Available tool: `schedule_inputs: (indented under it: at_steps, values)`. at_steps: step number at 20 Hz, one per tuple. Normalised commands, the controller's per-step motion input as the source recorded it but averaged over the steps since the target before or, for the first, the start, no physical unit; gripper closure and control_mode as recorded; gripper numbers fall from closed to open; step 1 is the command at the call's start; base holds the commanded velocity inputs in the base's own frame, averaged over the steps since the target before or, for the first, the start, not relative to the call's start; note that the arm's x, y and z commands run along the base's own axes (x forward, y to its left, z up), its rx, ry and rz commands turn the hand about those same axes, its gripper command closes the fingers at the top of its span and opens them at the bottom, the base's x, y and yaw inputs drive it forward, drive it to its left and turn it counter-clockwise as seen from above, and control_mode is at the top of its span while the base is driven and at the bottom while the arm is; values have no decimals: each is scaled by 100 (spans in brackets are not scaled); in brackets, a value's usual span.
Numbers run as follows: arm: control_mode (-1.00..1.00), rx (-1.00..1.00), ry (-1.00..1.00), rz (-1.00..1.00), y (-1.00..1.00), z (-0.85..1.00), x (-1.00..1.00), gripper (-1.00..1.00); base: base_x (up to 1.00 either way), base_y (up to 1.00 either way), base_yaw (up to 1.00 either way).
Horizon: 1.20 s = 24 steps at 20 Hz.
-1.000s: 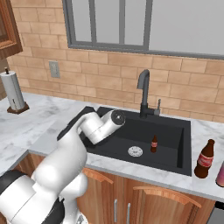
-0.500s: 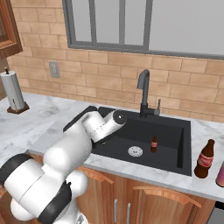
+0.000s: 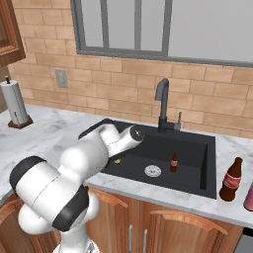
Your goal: Place the large bottle from the dining counter next to the other large bottle outside the sink, and place the small bottle from the dining counter next to the other small bottle inside the sink.
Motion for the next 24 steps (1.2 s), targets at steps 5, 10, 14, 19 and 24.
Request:
schedule_inputs:
  at_steps: [5, 10, 14, 19, 24]
  values:
    - [-100, 0, 0, 6, -3, -19, 24, 100, 0, 0, 0]
    - [-100, 0, 0, 7, -2, -25, 24, 100, 0, 0, 0]
    - [-100, 0, 0, 7, -3, -24, 29, 100, 0, 0, 0]
    - [-100, 0, 0, 7, -4, -23, 30, 100, 0, 0, 0]
    - [-100, 0, 0, 7, -5, -24, 29, 100, 0, 0, 0]
